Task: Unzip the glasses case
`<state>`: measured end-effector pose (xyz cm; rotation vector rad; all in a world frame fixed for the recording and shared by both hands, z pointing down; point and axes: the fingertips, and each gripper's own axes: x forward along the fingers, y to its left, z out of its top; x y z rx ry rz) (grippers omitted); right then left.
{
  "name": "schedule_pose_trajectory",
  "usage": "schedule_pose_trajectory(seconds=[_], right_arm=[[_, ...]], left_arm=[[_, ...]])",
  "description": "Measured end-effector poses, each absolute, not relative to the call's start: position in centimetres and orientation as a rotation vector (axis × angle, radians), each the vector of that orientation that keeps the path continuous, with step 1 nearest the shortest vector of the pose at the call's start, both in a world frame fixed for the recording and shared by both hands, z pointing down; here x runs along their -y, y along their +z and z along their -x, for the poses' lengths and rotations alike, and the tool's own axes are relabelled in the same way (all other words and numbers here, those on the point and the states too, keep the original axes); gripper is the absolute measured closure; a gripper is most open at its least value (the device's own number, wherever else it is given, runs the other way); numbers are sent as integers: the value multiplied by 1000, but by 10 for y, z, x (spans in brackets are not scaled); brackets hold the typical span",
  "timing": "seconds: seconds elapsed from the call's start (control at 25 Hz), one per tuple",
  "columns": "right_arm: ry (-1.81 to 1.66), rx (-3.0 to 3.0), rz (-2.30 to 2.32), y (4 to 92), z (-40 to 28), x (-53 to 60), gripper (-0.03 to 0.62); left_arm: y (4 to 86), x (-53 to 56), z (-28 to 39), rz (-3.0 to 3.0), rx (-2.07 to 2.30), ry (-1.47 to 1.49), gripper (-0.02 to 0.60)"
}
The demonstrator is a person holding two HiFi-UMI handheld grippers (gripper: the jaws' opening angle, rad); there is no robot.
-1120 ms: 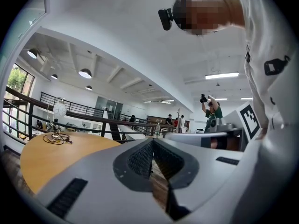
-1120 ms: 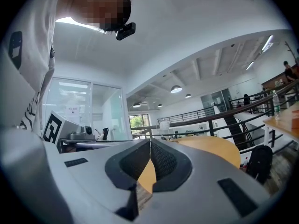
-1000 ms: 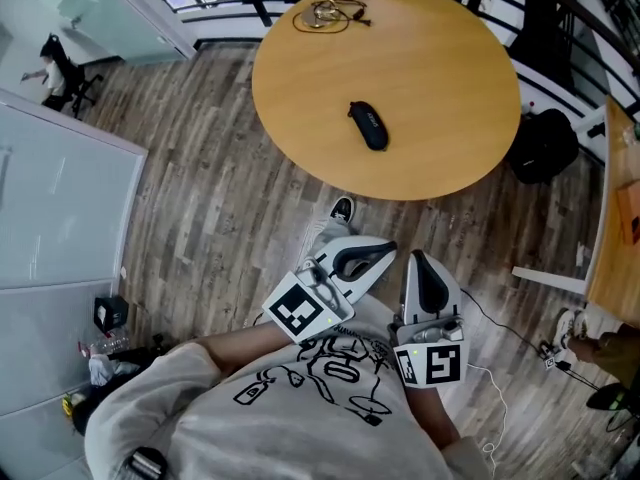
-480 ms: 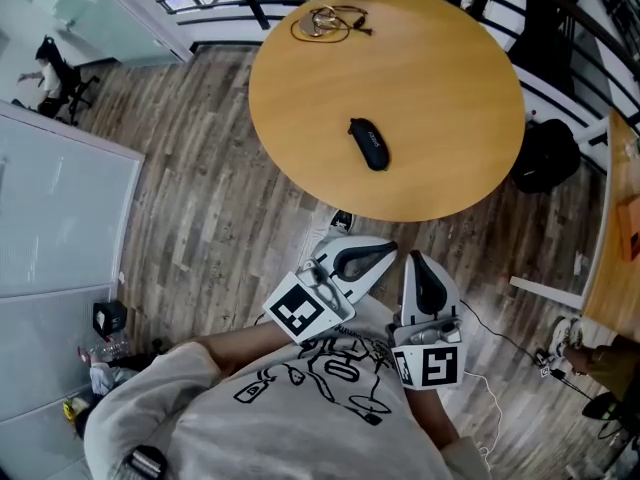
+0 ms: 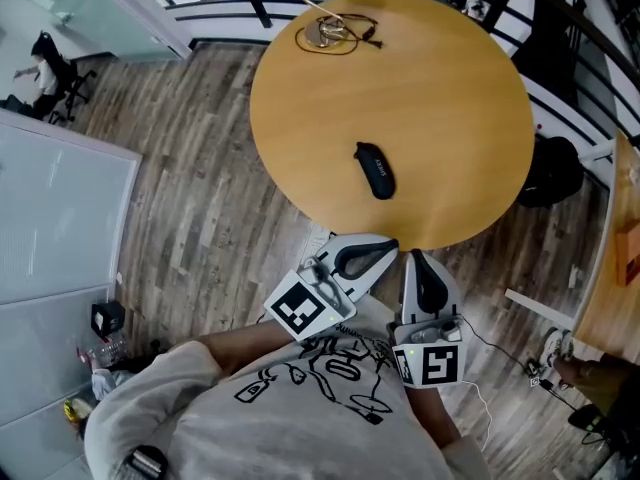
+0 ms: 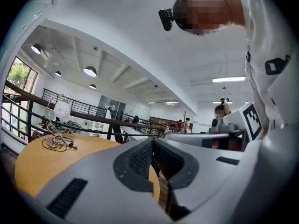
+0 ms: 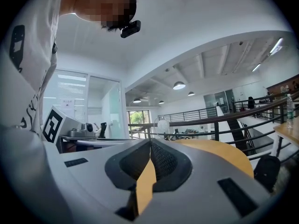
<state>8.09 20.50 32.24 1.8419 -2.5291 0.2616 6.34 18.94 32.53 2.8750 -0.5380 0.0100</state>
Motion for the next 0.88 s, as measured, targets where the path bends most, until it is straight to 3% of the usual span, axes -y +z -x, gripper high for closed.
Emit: schedule_pose_trajectory(seconds=[0.88], right_arm=[[313, 2508, -1751, 328, -10, -47, 571]], left_arm=[[331, -31, 2, -2805, 558, -3, 574]])
